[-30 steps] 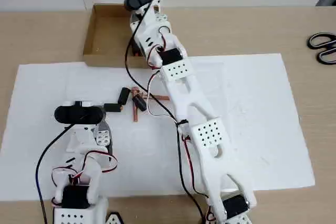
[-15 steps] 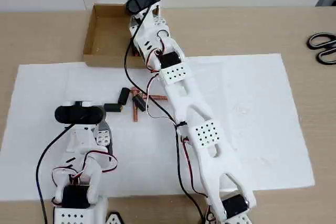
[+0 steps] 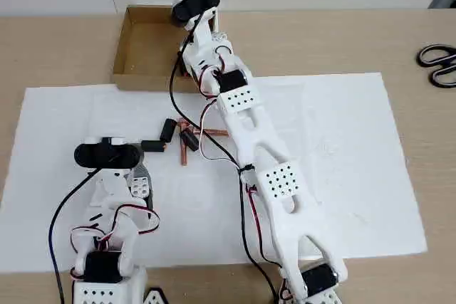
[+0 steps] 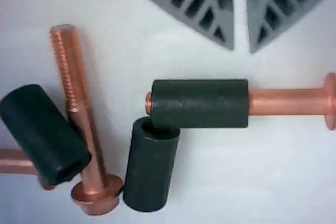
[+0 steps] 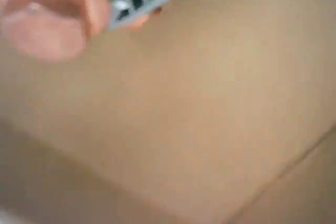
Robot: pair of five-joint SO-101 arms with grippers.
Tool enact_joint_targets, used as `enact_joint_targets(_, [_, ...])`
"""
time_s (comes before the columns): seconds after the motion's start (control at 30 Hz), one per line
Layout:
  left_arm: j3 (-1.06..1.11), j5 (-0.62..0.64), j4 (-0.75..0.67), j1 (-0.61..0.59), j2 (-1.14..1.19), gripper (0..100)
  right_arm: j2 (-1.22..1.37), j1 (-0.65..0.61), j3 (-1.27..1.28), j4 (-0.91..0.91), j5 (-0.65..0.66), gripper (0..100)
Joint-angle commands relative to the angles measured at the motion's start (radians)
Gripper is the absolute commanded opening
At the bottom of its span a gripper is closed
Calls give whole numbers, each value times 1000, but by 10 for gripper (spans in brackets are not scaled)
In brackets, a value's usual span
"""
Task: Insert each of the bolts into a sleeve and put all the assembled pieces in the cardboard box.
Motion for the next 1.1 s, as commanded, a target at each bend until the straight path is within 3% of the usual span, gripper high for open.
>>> enact_joint_targets(0.0, [-4,6,-11,-6,-9,6,-25,-2,-37,39,3,197])
enact_joint_targets(0.47, [-4,6,-11,-6,-9,6,-36,-38,-114,59,3,198])
enact_joint_targets(0.67, [-4,6,-11,-6,-9,6,-36,-76,-364,340,3,198])
enact_joint_targets(1.07, [-4,6,-9,-6,-9,6,-320,-79,-356,863,-52,198])
